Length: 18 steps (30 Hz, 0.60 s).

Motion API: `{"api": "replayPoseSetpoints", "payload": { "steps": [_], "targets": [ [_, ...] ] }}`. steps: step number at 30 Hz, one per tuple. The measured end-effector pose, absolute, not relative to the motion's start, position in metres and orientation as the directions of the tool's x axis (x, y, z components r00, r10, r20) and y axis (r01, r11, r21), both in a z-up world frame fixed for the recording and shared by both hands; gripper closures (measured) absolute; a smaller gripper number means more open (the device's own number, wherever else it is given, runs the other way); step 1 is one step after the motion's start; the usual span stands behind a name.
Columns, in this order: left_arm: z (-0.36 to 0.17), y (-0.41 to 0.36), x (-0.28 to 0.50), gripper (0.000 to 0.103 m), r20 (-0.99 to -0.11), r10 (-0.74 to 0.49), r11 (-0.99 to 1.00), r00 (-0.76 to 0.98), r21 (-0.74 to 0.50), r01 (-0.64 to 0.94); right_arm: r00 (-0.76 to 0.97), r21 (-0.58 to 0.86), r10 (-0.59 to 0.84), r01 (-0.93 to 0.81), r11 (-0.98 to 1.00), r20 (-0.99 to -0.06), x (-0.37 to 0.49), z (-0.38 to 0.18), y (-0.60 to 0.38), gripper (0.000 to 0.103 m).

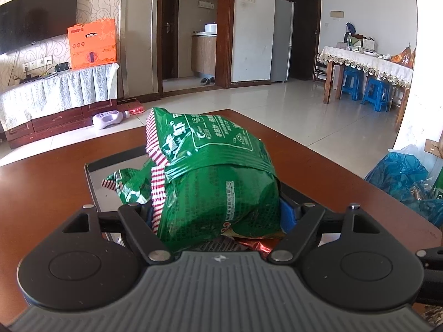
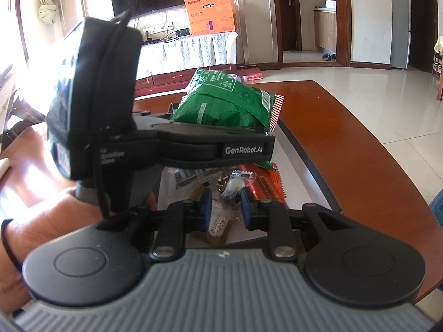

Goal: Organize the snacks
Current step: 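Lower the green bag into the box and open the left gripper while the right lowers the candy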

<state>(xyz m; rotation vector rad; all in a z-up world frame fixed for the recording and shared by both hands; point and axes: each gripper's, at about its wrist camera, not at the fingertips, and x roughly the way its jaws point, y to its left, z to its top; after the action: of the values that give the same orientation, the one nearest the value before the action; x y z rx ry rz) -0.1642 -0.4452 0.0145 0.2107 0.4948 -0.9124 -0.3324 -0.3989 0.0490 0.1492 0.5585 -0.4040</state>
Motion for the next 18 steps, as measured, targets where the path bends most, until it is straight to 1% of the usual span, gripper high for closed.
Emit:
{"api": "replayPoseSetpoints", "payload": {
  "steps": [7,13,18],
  "targets": [
    [0.015,-0.438,-0.176,0.021,-0.492,-0.705,0.59,0.511,-0.008,0.807,0.772,0.037,-0.323,0.408,0.912,-0.547,-0.33,0.048,-0.405,0.078],
    [0.016,-0.424,-0.189,0.021,-0.492,-0.721,0.576,0.488,-0.035,0.816,0.766,0.042,-0.324,0.415,0.909,-0.555,-0.329,0.046,-0.41,0.077],
    [0.01,-0.423,-0.183,0.021,-0.487,-0.716,0.591,0.5,-0.041,0.806,0.762,0.035,-0.321,0.41,0.911,-0.563,-0.323,0.044,-0.41,0.078]
  ]
}}
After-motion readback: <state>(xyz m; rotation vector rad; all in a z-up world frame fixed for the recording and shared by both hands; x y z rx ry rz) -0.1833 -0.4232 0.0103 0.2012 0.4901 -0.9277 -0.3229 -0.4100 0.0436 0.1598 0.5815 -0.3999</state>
